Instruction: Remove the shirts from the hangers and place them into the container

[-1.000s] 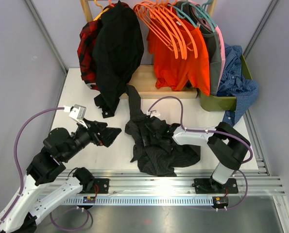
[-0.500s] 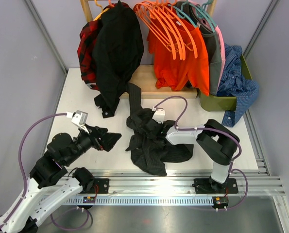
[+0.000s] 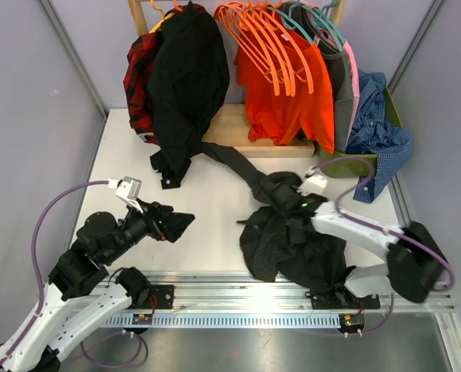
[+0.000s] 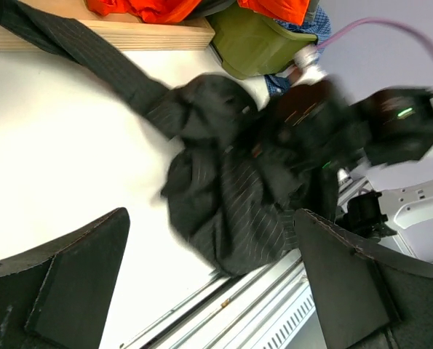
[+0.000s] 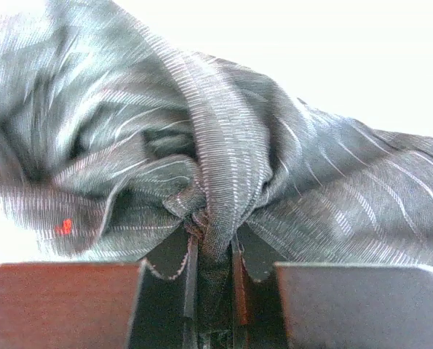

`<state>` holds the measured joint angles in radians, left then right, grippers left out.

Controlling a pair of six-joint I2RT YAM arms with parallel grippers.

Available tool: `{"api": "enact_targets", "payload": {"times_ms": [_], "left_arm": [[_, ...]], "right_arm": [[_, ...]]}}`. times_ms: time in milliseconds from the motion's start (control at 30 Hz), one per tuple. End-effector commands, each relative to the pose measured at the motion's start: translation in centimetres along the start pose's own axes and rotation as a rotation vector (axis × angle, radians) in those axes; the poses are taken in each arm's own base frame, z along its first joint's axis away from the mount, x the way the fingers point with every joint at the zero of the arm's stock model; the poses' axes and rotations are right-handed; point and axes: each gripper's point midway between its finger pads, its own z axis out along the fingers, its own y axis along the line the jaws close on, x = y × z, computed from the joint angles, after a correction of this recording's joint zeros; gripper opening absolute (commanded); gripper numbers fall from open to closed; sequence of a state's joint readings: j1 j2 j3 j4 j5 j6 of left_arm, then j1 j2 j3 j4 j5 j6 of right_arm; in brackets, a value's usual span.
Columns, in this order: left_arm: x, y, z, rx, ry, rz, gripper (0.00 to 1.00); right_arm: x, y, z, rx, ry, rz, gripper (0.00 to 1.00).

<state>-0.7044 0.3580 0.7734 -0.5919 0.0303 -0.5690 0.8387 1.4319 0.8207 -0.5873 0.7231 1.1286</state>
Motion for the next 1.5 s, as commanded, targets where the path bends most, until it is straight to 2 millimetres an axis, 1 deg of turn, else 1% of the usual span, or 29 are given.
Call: {"api": "enact_targets", "payload": {"times_ms": [0,33,200,333,433,567,633,700,733,800,867,900,933,967,1000,1033,1067,1100,1133,1167,1200,1233,1267,1300,1333,1367,1400,1433,1467], "left_arm": [[-2.1,-2.3,0.0,0.078,-0.034,0.011,0.99],[-2.3,-2.5,0.0,0.084,-0.038,0.013,0.99],[-2.6,-3.3,0.6,0.105,-0.017,0.017,0.99],[-3.1,-3.8,1.0,0.113,-0.007,0.020,0.99],[-3.4,-4.1,1.2,0.121,-0.005,0.024,0.99],[-3.7,-4.7,1.6,0.140,0.005,0.023,0.99],[-3.8,-4.9,1.6,0.148,0.004,0.024,0.99],[-4.0,-5.1,1.6,0.155,-0.004,0.025,0.99],[-4.0,-5.2,1.6,0.158,-0.001,0.024,0.99],[-4.3,-5.5,1.5,0.168,-0.008,0.026,0.99],[-4.4,-5.6,1.4,0.174,-0.012,0.030,0.99],[-4.5,-5.7,1.3,0.176,-0.012,0.030,0.99],[-4.7,-5.9,1.1,0.184,-0.017,0.034,0.99],[-4.8,-5.9,1.0,0.185,-0.019,0.036,0.99],[-4.9,-6.0,0.8,0.185,-0.025,0.041,0.99],[-5.2,-6.1,0.5,0.190,-0.037,0.044,0.99],[-5.3,-6.2,0.2,0.194,-0.044,0.048,0.99],[-5.3,-6.1,-0.1,0.190,-0.043,0.052,0.99],[-5.6,-6.1,-0.6,0.188,-0.058,0.055,0.99],[-5.5,-6.0,-1.0,0.184,-0.058,0.058,0.99],[-5.7,-6.0,-1.2,0.182,-0.065,0.063,0.99],[-5.9,-5.9,-1.5,0.175,-0.076,0.064,0.99],[-6.1,-5.9,-2.0,0.177,-0.091,0.066,0.99],[-6.0,-5.8,-2.2,0.171,-0.090,0.067,0.99],[-6.1,-5.7,-2.4,0.167,-0.094,0.068,0.99],[-6.2,-5.7,-2.6,0.166,-0.100,0.068,0.99],[-6.1,-5.6,-2.7,0.161,-0.096,0.067,0.99],[-6.0,-5.4,-2.7,0.153,-0.094,0.068,0.99],[-5.9,-5.3,-2.7,0.149,-0.087,0.066,0.99]], "right_arm": [[-7.8,-6.5,-2.3,0.145,-0.179,0.138,0.00],[-9.7,-7.9,-3.7,0.145,-0.228,0.181,0.00],[-16.4,-14.3,-7.9,0.243,-0.408,0.334,0.00],[-20.0,-19.0,-12.3,0.288,-0.560,0.447,0.00],[-22.1,-20.8,-15.4,0.290,-0.656,0.495,0.00],[-24.8,-22.4,-19.2,0.295,-0.745,0.518,0.00],[-27.3,-22.4,-21.5,0.249,-0.822,0.589,0.00],[-28.8,-22.6,-23.1,0.256,-0.861,0.540,0.00],[-30.5,-22.1,-24.4,0.211,-0.913,0.608,0.00],[-32.2,-21.8,-25.8,0.208,-0.950,0.565,0.00],[-34.5,-20.3,-26.8,0.172,-0.984,0.561,0.00],[-35.9,-20.1,-28.2,0.152,-1.001,0.577,0.00],[-37.1,-18.4,-27.5,0.156,-0.994,0.545,0.00],[-38.3,-18.1,-28.5,0.158,-1.009,0.523,0.00],[-39.6,-16.8,-27.6,0.179,-1.012,0.486,0.00],[-40.8,-15.9,-27.7,0.145,-1.027,0.466,0.00],[-42.5,-16.0,-29.1,0.122,-1.052,0.493,0.00],[-43.7,-15.2,-26.3,0.157,-1.002,0.390,0.00],[-44.8,-15.1,-25.5,0.119,-0.986,0.444,0.00],[-46.8,-15.5,-27.3,0.069,-1.012,0.487,0.00],[-47.6,-13.9,-23.1,0.029,-0.905,0.409,0.00],[-49.0,-16.2,-22.2,0.062,-0.913,0.465,0.00],[-50.5,-16.6,-22.6,0.040,-0.934,0.476,0.00],[-51.4,-15.6,-20.1,-0.007,-0.891,0.449,0.00],[-52.7,-16.2,-19.9,-0.016,-0.920,0.454,0.00],[-53.9,-15.8,-20.3,-0.055,-0.947,0.448,0.00],[-54.9,-15.4,-18.9,-0.086,-0.939,0.440,0.00],[-55.9,-14.3,-18.7,-0.170,-0.939,0.433,0.00],[-57.3,-14.5,-20.2,-0.205,-0.981,0.438,0.00]]}}
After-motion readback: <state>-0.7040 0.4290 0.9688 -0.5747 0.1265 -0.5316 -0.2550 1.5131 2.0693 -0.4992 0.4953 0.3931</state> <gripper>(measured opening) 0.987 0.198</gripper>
